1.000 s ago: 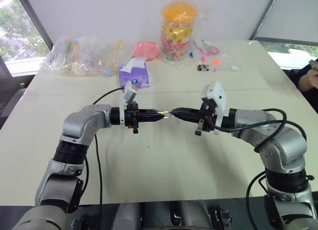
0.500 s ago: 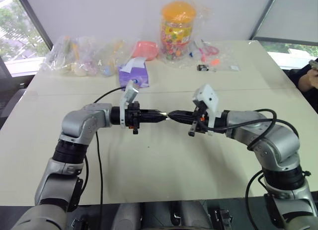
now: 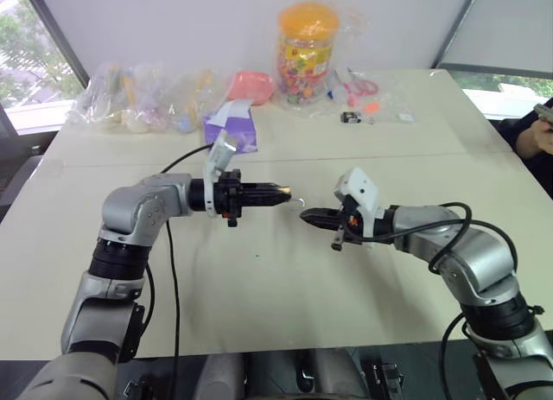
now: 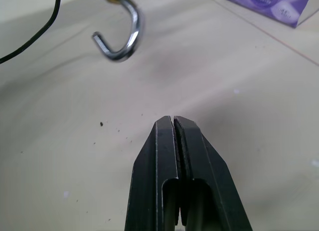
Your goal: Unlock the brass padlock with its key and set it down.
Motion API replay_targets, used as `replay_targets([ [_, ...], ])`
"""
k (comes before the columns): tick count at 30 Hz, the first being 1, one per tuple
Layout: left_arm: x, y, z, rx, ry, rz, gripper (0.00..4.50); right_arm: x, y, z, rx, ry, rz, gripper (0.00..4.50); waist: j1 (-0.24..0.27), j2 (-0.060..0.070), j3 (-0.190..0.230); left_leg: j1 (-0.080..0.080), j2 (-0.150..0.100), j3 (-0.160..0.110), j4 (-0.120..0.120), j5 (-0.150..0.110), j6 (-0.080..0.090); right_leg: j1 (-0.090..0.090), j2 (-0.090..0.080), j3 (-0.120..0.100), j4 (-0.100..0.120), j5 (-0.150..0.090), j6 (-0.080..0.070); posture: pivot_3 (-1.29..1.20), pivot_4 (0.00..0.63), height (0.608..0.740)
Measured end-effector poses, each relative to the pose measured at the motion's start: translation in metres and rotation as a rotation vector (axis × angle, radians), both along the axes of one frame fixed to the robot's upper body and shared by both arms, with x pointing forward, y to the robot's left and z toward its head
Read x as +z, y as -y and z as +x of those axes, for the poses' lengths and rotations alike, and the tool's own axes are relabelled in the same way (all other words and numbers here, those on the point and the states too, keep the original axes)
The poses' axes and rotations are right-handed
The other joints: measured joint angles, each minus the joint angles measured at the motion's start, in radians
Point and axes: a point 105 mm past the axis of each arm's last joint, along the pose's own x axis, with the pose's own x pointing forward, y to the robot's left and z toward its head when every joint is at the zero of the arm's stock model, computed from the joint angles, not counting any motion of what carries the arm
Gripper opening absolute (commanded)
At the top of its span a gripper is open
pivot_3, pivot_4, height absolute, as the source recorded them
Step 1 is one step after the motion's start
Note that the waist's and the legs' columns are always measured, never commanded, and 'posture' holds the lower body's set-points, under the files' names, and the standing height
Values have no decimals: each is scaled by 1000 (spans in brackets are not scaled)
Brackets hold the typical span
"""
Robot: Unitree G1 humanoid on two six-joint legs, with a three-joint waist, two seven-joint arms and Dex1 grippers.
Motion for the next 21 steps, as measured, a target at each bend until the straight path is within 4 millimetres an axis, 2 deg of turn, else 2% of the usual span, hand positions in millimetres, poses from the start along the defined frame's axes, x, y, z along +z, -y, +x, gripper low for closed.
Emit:
replay_targets([
  [3, -1, 1, 1, 7, 16, 11, 0, 2, 1, 1, -1, 15, -9, 39, 2, 0, 0, 0, 0, 0, 0, 0, 0, 0, 0, 0, 0, 0, 0, 0, 150, 737],
  [6, -12, 3, 5, 42, 25, 59, 0, -7, 13, -1, -18, 13, -61, 39, 8, 0, 0, 0, 0, 0, 0, 0, 0, 0, 0, 0, -1, 0, 0, 0, 150, 737],
  [9, -40, 8, 7, 84, -26, 116, 0, -27, 36, -10, -42, -19, -155, 39, 12, 0, 0, -1, -2, 0, 0, 0, 0, 0, -2, 0, -2, 0, 1, 0, 150, 737],
  [11, -57, 11, 8, 106, -83, 129, 0, -34, 43, -14, -46, -39, -185, 39, 9, -1, 1, -1, -1, 1, 0, 0, 0, 0, -2, 0, -3, 0, 1, 0, 150, 737],
  [13, -68, 21, 14, 150, -89, 145, 0, -38, 51, -19, -60, -38, -203, 39, 11, -1, 1, -1, -1, 0, 0, 0, 0, 0, -2, 0, -3, 0, 1, 0, 150, 737],
  [16, -90, 31, 19, 211, -110, 188, 0, -31, 59, -22, -93, -8, -206, 39, 10, -1, 0, 0, -1, 0, 0, 0, 0, 1, -1, 0, -2, 0, 1, 0, 150, 737],
  [18, -101, 38, 20, 231, -152, 203, 1002, -26, 62, -23, -116, 12, -206, 0, 9, -1, 1, 0, -1, 0, 0, 0, 0, 0, 0, 0, -2, 0, 1, 0, 150, 737],
  [21, -109, 41, 24, 255, -195, 209, 2115, -21, 59, -27, -113, 31, -200, 0, 9, -1, 1, 0, 0, 0, 0, 0, 0, 0, 1, 0, -2, 0, 1, 0, 150, 737],
])
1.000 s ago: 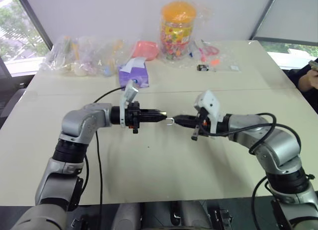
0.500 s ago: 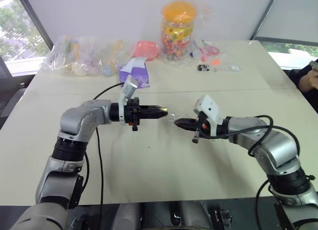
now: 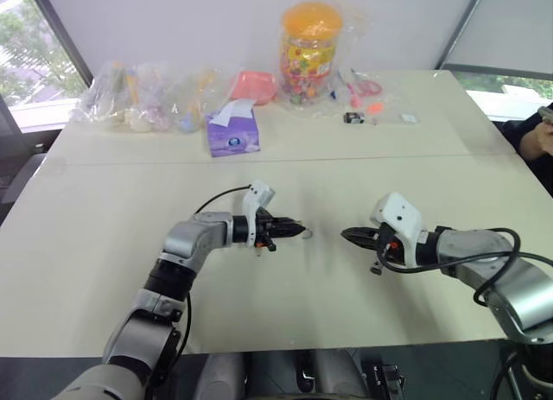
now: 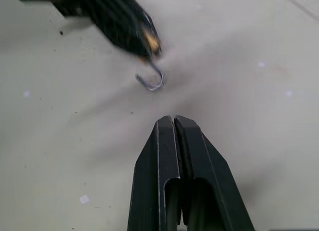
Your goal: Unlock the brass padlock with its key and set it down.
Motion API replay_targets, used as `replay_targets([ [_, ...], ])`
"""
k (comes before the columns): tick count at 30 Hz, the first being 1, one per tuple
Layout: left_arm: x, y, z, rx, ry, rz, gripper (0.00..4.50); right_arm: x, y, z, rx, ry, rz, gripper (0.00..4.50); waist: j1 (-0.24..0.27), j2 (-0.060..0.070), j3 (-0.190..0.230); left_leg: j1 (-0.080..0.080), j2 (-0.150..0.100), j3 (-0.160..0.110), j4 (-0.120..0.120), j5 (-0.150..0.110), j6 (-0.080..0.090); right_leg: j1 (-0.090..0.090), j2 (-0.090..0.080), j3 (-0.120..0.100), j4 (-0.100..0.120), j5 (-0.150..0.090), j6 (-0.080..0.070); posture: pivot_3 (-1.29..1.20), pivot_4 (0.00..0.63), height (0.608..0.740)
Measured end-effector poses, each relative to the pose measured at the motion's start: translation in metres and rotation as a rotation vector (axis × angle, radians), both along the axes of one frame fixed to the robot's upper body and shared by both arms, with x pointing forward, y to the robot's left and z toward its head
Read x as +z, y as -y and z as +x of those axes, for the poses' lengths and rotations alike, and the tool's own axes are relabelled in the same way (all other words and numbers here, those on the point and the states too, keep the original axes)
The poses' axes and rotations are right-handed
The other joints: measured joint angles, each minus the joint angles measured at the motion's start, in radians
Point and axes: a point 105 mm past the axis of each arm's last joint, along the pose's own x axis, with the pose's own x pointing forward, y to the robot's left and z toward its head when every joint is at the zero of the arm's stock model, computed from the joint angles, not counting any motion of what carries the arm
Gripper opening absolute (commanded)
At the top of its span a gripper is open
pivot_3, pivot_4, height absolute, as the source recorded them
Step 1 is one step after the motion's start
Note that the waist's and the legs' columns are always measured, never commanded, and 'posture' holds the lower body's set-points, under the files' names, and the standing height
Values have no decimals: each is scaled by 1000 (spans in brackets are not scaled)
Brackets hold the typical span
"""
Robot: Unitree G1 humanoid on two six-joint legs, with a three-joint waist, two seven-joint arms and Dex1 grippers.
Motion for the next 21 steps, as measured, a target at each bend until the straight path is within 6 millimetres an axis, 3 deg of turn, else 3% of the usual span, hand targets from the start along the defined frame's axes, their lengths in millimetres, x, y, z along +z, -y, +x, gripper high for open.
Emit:
replay_targets([
  [5, 6, 1, 0, -23, -5, -33, 4274, -1, -4, -7, 6, 0, -7, 0, 1, 0, 0, 1, 0, 0, 0, 0, 0, 0, 0, 0, 0, 0, 0, 0, 150, 737],
  [6, 8, 0, -1, -26, -16, -46, 4473, -1, -5, -8, 11, 0, -9, 0, 0, 0, 0, 1, 0, 0, 0, 0, 0, 0, 0, 0, 0, 0, 0, 0, 150, 737],
  [9, 11, -10, 0, -21, -28, -38, 4473, 0, -4, -10, 24, -1, -26, 0, -5, 0, 0, 1, 0, 0, 0, 0, 0, 0, 0, 0, 0, 0, 0, 0, 150, 737],
  [14, 16, -47, 0, 10, -16, 22, 4473, 0, 0, -15, 59, -10, -74, 0, -12, 0, 0, 1, 1, 0, -1, 0, 0, 0, 1, 0, 0, 0, -1, 0, 150, 737],
  [18, 20, -75, -16, -47, 38, 92, 4473, 3, 2, -18, 102, -8, -113, 0, -12, 0, 0, 0, 1, 0, -1, 0, 0, 0, -1, 0, -1, -1, -2, 0, 150, 737],
  [21, 30, -83, -26, -111, 88, 122, 4473, 8, 3, -18, 126, -3, -120, 0, -6, 0, 0, 0, 0, 0, -1, 0, 0, 0, -2, 0, -2, -2, -4, 0, 150, 737],
])
